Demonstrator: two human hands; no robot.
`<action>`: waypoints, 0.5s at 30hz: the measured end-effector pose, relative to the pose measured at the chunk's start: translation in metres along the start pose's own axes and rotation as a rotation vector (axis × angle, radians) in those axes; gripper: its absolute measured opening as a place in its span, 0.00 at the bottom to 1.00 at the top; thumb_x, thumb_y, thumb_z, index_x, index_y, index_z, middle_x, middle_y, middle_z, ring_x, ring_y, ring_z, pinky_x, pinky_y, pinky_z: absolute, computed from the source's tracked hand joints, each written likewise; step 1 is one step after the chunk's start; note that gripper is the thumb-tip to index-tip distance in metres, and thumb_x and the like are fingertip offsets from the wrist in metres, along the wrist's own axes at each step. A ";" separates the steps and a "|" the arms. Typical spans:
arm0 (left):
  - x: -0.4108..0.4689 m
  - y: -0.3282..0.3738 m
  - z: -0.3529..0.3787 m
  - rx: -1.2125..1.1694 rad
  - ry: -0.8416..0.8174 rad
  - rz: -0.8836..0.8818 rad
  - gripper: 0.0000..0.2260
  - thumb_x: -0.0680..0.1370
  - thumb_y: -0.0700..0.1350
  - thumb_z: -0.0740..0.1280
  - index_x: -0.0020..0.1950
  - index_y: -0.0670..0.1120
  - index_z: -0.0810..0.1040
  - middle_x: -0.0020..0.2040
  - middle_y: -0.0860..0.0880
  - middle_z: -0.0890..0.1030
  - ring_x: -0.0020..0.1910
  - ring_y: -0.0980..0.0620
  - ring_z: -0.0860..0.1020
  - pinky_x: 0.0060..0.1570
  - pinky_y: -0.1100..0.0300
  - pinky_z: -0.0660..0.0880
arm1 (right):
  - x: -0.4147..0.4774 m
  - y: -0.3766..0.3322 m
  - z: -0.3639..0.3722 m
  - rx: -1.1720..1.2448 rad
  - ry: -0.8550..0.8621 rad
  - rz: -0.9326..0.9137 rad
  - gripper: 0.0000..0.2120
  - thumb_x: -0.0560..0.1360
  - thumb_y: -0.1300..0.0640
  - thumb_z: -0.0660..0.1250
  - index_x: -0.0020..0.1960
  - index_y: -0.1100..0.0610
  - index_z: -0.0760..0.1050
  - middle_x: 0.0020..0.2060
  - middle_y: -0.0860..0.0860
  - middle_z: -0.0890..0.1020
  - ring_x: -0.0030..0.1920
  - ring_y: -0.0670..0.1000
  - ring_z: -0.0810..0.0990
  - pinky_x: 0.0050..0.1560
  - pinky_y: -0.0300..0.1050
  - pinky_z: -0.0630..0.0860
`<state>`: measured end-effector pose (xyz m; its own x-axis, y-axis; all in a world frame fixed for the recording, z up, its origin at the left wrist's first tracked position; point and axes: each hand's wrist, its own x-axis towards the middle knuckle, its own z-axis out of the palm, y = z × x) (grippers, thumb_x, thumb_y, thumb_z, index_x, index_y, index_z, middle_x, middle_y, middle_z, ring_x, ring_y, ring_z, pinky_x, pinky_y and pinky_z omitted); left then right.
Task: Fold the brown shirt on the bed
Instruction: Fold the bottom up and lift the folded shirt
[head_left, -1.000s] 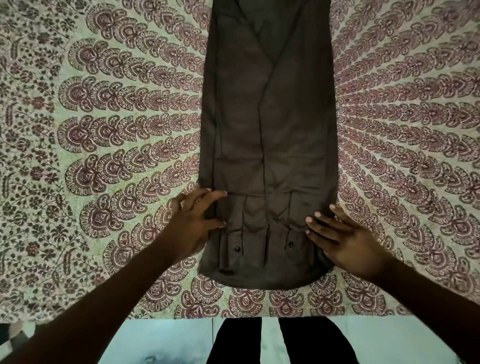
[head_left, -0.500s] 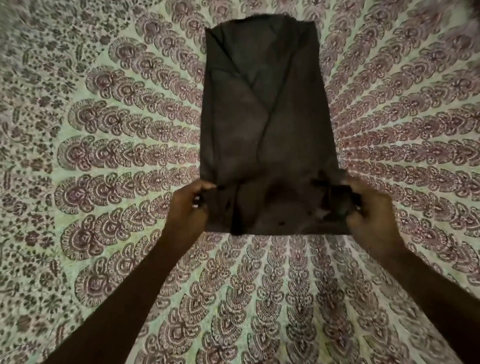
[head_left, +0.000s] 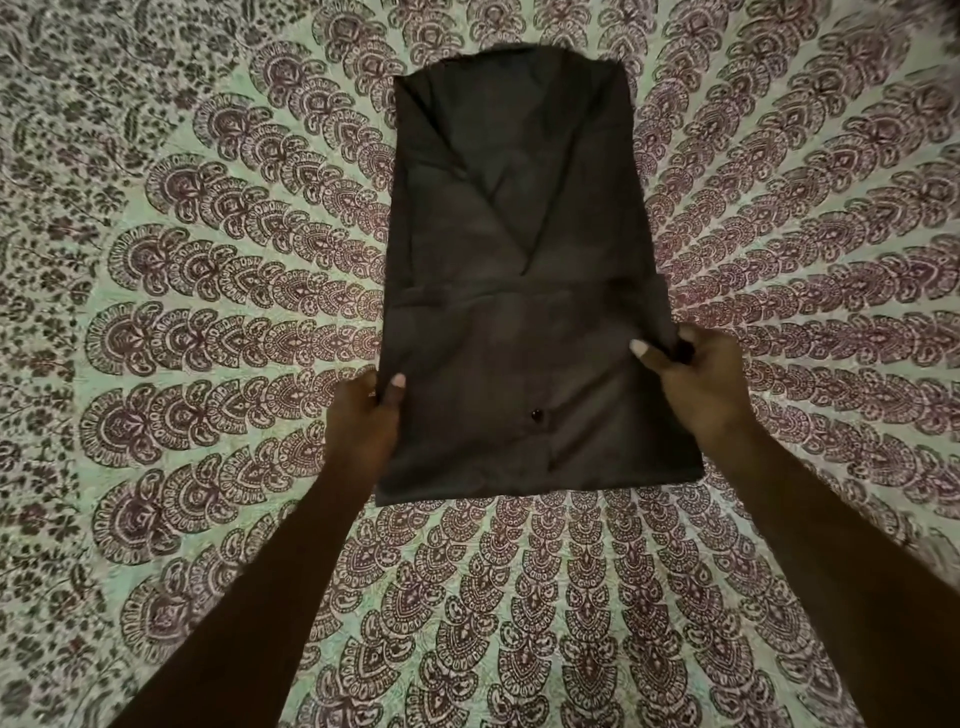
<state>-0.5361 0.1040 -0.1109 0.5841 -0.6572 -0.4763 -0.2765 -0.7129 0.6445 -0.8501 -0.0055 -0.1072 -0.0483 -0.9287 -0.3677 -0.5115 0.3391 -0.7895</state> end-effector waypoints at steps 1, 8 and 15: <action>-0.002 -0.002 0.001 0.016 0.014 0.009 0.14 0.83 0.50 0.68 0.52 0.39 0.82 0.49 0.40 0.85 0.50 0.40 0.82 0.55 0.44 0.79 | 0.002 -0.004 0.000 -0.023 0.028 -0.028 0.09 0.78 0.57 0.74 0.40 0.54 0.77 0.36 0.53 0.82 0.37 0.51 0.78 0.44 0.45 0.74; -0.014 0.002 0.009 0.241 0.106 0.187 0.14 0.85 0.48 0.63 0.55 0.38 0.80 0.48 0.36 0.84 0.47 0.36 0.81 0.44 0.55 0.67 | 0.015 -0.002 0.007 -0.334 0.142 -0.039 0.14 0.82 0.48 0.67 0.51 0.59 0.73 0.43 0.60 0.81 0.47 0.61 0.79 0.43 0.49 0.67; -0.031 0.013 0.012 0.540 0.313 0.309 0.20 0.81 0.49 0.69 0.68 0.40 0.71 0.65 0.35 0.74 0.61 0.33 0.76 0.53 0.41 0.77 | -0.002 -0.019 0.017 -0.668 0.378 -0.185 0.18 0.81 0.48 0.65 0.65 0.58 0.71 0.59 0.62 0.79 0.60 0.64 0.77 0.56 0.59 0.75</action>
<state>-0.5669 0.1120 -0.0956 0.5874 -0.8061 -0.0718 -0.7592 -0.5796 0.2962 -0.8259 -0.0073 -0.0991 -0.1393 -0.9899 0.0274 -0.9408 0.1237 -0.3155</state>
